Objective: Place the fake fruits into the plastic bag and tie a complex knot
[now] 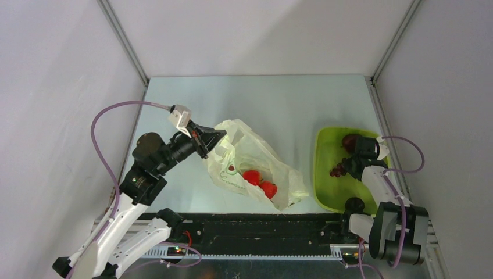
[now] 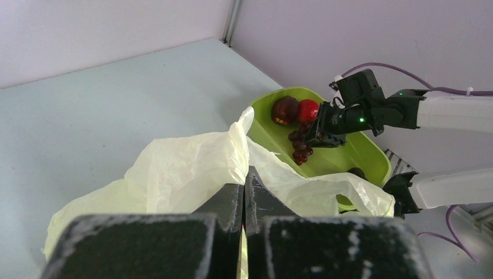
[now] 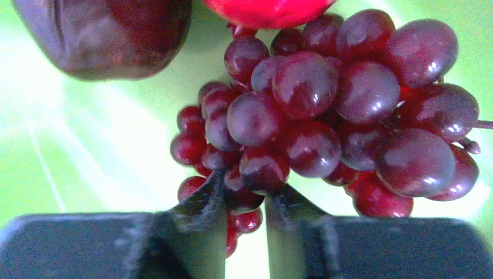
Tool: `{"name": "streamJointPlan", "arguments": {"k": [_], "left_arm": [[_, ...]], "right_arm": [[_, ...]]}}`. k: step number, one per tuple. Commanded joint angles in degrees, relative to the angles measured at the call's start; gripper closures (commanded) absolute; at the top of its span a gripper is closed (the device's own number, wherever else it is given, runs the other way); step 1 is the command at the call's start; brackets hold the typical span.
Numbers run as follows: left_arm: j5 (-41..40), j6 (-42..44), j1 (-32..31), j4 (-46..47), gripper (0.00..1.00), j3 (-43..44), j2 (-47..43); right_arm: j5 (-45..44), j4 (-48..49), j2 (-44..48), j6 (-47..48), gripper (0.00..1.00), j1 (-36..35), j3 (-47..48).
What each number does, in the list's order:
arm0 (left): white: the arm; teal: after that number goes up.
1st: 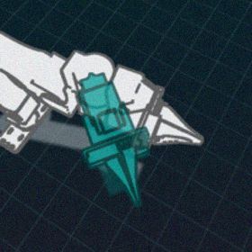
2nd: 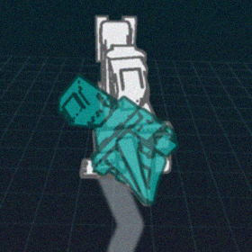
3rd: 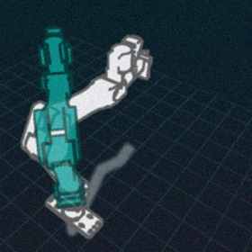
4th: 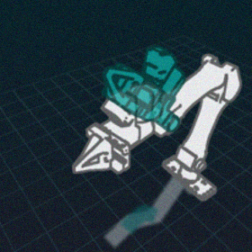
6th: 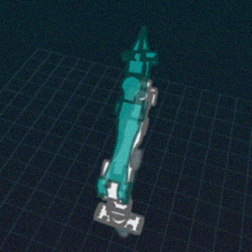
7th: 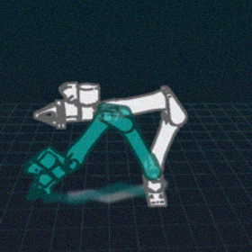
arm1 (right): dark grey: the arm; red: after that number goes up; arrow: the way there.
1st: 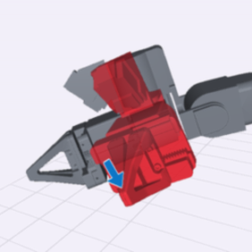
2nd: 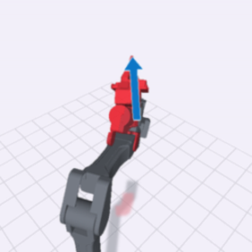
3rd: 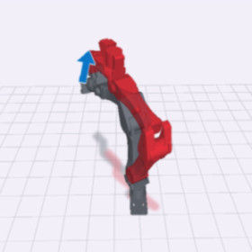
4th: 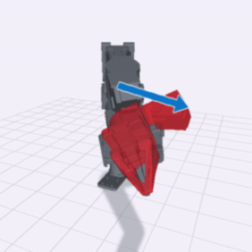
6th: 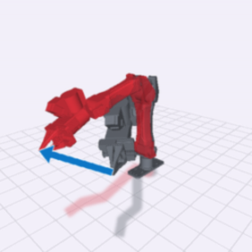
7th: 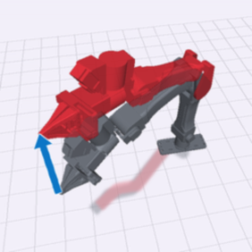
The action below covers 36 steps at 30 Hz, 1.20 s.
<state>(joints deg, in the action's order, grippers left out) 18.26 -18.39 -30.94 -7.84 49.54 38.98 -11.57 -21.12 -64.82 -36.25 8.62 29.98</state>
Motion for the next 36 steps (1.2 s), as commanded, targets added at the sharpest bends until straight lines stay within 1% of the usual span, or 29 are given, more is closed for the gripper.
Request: {"name": "streamJointPlan", "arguments": {"k": [1,2,3,5,10,13,17,20,26,28,32,35,36], "left_arm": [[-1.61,2.6,0.33,0.18,1.0,0.06,-0.38],[-1.89,3.81,0.35,0.01,1.0,0.0,-0.48],[-2.59,4.38,0.35,-0.76,1.0,-0.15,-0.44],[-3.94,5.34,0.34,-3.38,1.0,0.55,0.27],[-5.67,4.61,0.36,-10.1,1.0,3.68,2.68],[-9.17,3.5,0.35,-12.76,1.0,4.49,2.83],[-12.19,1.74,0.35,-14.75,1.0,6.48,3.0],[-13.3,1.23,0.35,-14.9,1.0,7.56,3.45],[-13.26,2.13,0.36,-14.06,1.0,8.77,5.54],[-12.92,3.15,0.35,-13.52,1.0,9.11,6.45],[-11.31,5.28,0.36,-12.63,1.0,10.09,8.58],[-11.79,7.22,0.35,-11.2,1.0,9.23,8.72],[-12.17,7.89,0.4,-10.13,1.0,8.8,8.23]], "right_arm": [[-3.44,-1.15,2.76,-2.33,0.86,-4.15,0.92],[-4.59,-2.33,3.82,-3.98,0.89,-6.6,0.73],[-6.66,-2.86,6.02,-4.87,0.93,-7.57,0.58],[-8.93,-4.19,9.63,-7.23,1.0,-13.08,0.28],[-14.57,-5.39,18.19,-11.12,1.0,-20.87,-0.09],[-15.66,-4.32,20.47,-11.38,1.0,-25.91,0.1],[-16.93,-3.57,23.39,-10.45,1.0,-30.34,2.28],[-18.38,-3.92,26.23,-7.88,1.0,-33.4,4.92],[-21.42,-4.57,29.86,-1.8,1.0,-43.32,11.92],[-21.17,-3.12,30.14,1.73,1.0,-46.62,14.03],[-17.37,1.39,30.59,9.37,1.0,-53.69,16.89],[-11.15,5.44,30.96,14.99,1.0,-58.7,16.96],[-10.33,5.95,30.93,15.82,1.0,-61.22,16.96]]}}
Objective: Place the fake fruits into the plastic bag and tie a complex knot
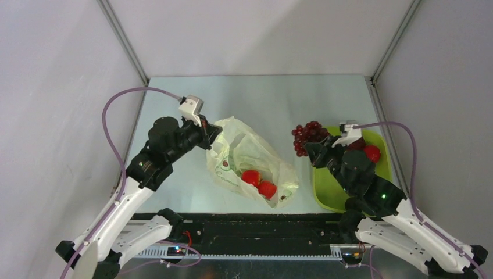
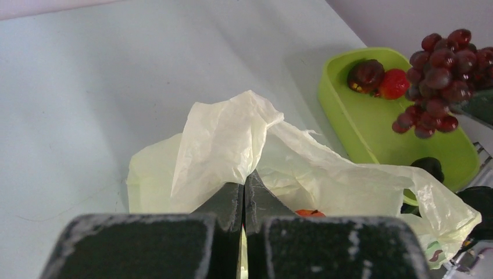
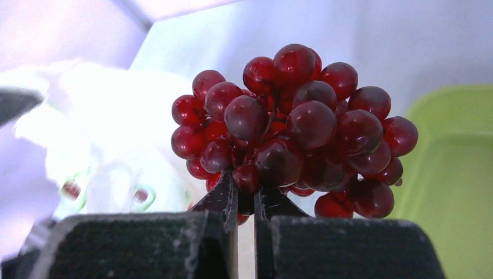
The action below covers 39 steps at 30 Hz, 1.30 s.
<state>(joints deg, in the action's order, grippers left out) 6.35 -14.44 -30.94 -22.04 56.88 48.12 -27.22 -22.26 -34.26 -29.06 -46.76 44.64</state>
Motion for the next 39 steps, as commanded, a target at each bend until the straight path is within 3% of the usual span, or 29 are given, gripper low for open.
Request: {"name": "streamJointPlan", "arguments": {"k": [1,13,18,23,27,33,39], "left_arm": [[-0.98,4.22,0.34,5.51,1.0,0.51,-1.31],[3.43,8.94,0.41,11.32,1.0,-7.44,-6.86],[4.54,8.68,0.38,13.01,1.0,-9.7,-8.9],[6.03,8.4,0.35,13.17,1.0,-9.97,-9.57],[6.47,8.37,0.36,13.42,1.0,-10.33,-10.29],[6.66,8.61,0.37,13.6,1.0,-10.69,-11.06],[7.35,8.53,0.36,13.84,1.0,-10.96,-11.03]], "right_arm": [[6.76,8.03,0.12,10.28,1.0,-8.46,2.29],[4.1,21.23,-5.66,22.73,1.0,-35.39,4.67],[2.15,20.67,-13.83,26.53,1.0,-41.0,9.05],[11.18,19.02,-19.0,23.28,1.0,-38.42,10.77],[20.2,14.92,-21.6,17.25,1.0,-31.83,12.58],[25.38,8.91,-23.78,9.16,1.0,-22.23,13.6],[17.29,-1.33,-25.09,2.58,1.0,-16.92,14.67]]}}
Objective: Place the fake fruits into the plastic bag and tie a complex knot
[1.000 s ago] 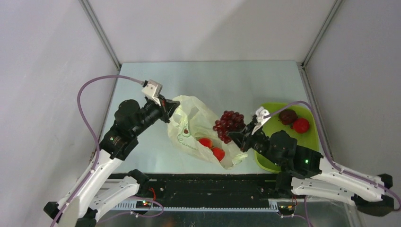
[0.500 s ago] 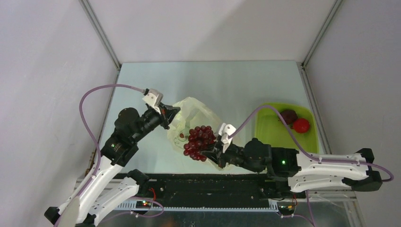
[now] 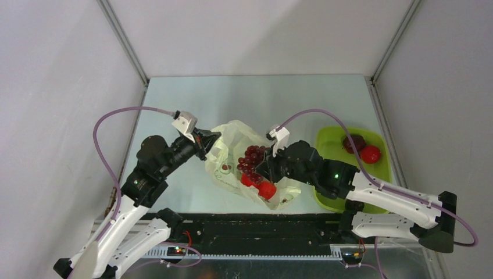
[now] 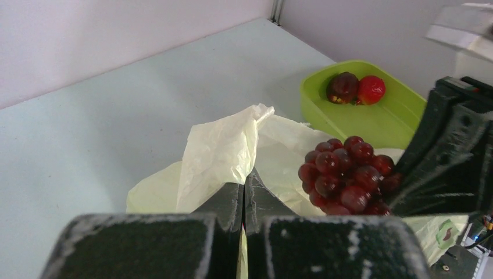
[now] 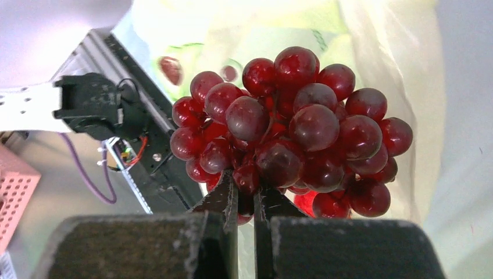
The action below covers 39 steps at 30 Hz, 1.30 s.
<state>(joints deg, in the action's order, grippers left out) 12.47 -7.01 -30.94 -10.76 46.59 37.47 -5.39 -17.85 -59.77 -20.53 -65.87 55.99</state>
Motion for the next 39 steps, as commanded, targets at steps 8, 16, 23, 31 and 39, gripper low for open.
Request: {"name": "streamJointPlan", "arguments": {"k": [8,16,23,31,39], "left_arm": [[3.6,-2.71,0.35,2.69,1.0,1.05,-0.38],[3.72,-5.11,0.35,2.92,1.0,-0.45,-2.39],[4.31,-5.52,0.4,3.4,1.0,-1.15,-2.53],[3.55,-5.26,0.36,3.12,1.0,-1.41,-3.3],[2.46,-5.05,0.35,2.73,1.0,-1.5,-3.69]], "right_arm": [[-17.32,-10.36,-3.57,-8.7,1.0,1.81,4.16],[-16.13,3.81,-12.09,-5.14,1.0,-2.23,4.34],[-10.11,10.93,-21.42,-3.11,1.0,-1.22,7.31],[-7.21,11.37,-25.88,-4.97,0.84,-0.13,7.6],[-6.85,10.55,-24.18,-3.49,0.27,-0.13,7.62]]}}
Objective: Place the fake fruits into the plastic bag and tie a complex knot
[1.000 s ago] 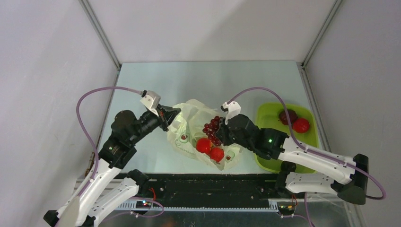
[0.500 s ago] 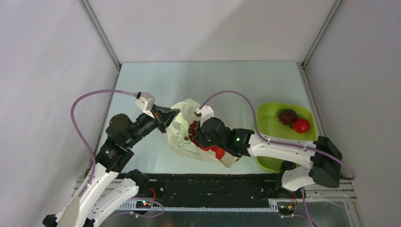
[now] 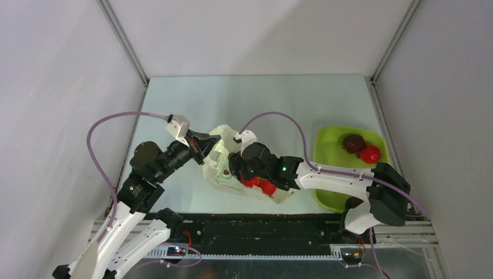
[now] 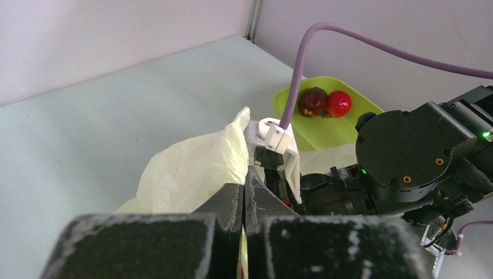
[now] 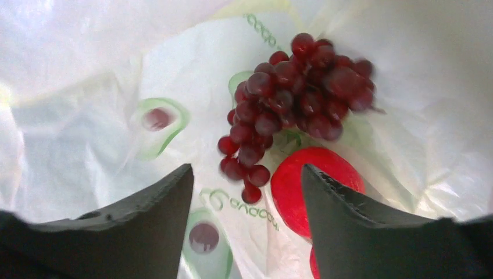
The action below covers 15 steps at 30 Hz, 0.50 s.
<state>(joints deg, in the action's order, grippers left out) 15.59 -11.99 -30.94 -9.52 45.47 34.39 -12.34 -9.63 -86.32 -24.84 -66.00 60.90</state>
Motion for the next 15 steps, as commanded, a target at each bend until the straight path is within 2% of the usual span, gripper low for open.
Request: {"name": "streamJointPlan", "arguments": {"k": [1,8,15], "left_arm": [[-0.72,-0.01,0.4,1.31,1.0,-0.38,-0.72],[-3.23,0.17,0.35,0.81,1.0,-0.59,-1.17],[-7.54,1.06,0.35,-0.31,1.0,-0.78,-1.31]], "right_arm": [[-0.04,1.89,2.6,0.92,0.24,-0.07,2.72],[-0.31,-1.21,6.41,2.38,0.23,-1.73,2.68],[0.78,-3.84,15.01,3.92,0.2,-3.56,2.63]]}}
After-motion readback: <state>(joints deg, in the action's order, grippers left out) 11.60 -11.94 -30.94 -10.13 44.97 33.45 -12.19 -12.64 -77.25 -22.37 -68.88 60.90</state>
